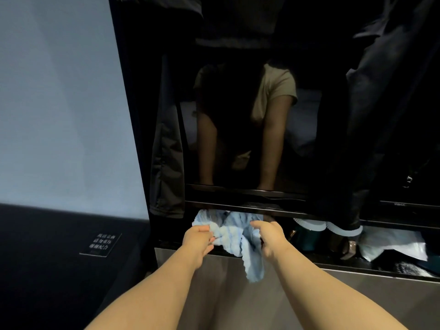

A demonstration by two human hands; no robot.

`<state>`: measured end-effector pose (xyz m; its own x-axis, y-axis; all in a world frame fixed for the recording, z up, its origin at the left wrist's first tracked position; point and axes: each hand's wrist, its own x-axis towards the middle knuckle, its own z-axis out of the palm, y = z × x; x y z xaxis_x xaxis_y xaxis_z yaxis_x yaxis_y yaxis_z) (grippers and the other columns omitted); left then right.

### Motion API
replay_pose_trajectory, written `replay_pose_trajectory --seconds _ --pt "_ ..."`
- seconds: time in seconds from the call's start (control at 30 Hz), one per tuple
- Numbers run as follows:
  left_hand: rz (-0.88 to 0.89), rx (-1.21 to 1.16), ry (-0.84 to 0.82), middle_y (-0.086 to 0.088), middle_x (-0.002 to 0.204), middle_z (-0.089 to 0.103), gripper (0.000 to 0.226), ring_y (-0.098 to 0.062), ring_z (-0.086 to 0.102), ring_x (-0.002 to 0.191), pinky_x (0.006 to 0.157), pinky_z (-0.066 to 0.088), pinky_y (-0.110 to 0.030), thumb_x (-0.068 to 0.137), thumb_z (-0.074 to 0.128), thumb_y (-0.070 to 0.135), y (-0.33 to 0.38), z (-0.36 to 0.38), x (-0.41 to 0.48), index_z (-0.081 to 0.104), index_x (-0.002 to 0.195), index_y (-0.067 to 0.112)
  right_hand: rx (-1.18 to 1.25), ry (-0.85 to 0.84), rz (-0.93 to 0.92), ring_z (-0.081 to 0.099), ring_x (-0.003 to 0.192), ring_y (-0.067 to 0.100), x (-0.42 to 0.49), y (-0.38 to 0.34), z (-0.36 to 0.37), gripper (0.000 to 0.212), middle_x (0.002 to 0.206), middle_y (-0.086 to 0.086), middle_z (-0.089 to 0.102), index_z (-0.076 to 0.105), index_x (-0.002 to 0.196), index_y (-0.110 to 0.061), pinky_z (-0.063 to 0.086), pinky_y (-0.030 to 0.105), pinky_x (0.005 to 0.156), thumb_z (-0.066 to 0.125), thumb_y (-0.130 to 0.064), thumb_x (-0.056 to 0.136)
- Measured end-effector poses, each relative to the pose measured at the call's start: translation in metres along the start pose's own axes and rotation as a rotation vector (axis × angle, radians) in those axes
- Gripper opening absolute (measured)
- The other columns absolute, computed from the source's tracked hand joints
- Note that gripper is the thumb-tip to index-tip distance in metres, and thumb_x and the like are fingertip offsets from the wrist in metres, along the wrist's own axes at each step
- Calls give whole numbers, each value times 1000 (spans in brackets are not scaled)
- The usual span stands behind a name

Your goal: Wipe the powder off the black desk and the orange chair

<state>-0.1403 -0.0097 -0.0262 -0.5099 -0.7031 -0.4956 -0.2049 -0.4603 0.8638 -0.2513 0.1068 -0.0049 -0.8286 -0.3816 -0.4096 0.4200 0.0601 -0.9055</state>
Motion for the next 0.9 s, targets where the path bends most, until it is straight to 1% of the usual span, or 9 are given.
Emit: replay_pose_trajectory --seconds 0.07,0.2,0.27,0.37,0.47,0.57,0.67,0.77,0.9 --pt "31 84 -17 -14 109 57 26 -22 55 99 89 44 -33 93 49 -3 -1 2 2 56 116 7 -16 -34 -6 49 79 22 -1 -1 0 12 81 7 49 47 96 -3 38 35 78 55 1 89" --pt "126 183 -63 -9 103 59 25 -19 52 96 69 43 -22 90 55 0 5 10 5 60 114 5 3 -75 -59 56 74 28 8 -2 1 10 74 14 59 60 81 1 44 33 69 54 8 84" --pt "134 222 -47 -7 104 57 25 -19 51 94 66 41 -23 90 56 1 5 11 5 58 114 6 -56 -73 -65 55 71 27 15 1 1 11 70 14 57 60 82 4 43 33 67 52 12 83" --pt "140 371 34 -12 124 50 37 -20 48 92 72 39 -26 89 53 2 -4 5 9 52 126 9 -217 -108 -38 56 79 29 24 11 0 17 74 14 56 59 91 2 44 36 72 53 14 80" --pt "172 491 52 -14 136 41 46 -22 48 97 79 40 -26 89 52 5 -8 -2 5 45 134 12 -320 -104 -33 58 79 31 33 18 -4 18 74 14 57 59 81 -7 45 37 72 57 11 78" --pt "232 653 32 -12 138 38 48 -19 48 95 76 39 -24 92 51 9 -6 -6 -3 41 138 13 -393 -99 -65 62 84 34 34 20 -5 30 89 20 63 61 105 -1 49 39 72 57 4 76" --pt "294 839 59 -14 134 40 44 -23 52 90 76 44 -28 93 51 15 -2 -7 -10 42 137 15 -527 -53 -108 60 90 31 13 11 -1 47 111 20 61 52 123 0 49 38 73 56 -5 77" --pt "367 970 63 -11 136 40 41 -31 58 103 81 46 -33 94 46 11 1 -7 -17 43 134 18 -795 18 -162 53 109 35 -6 1 -3 48 127 16 45 40 129 -7 44 35 79 56 -17 85" --pt "454 1088 53 -5 139 38 44 -26 48 118 93 44 -34 92 44 12 6 -9 -27 41 135 22 -884 -34 -239 51 106 35 -15 -2 -11 44 128 15 41 39 125 -9 44 38 81 56 -21 87"
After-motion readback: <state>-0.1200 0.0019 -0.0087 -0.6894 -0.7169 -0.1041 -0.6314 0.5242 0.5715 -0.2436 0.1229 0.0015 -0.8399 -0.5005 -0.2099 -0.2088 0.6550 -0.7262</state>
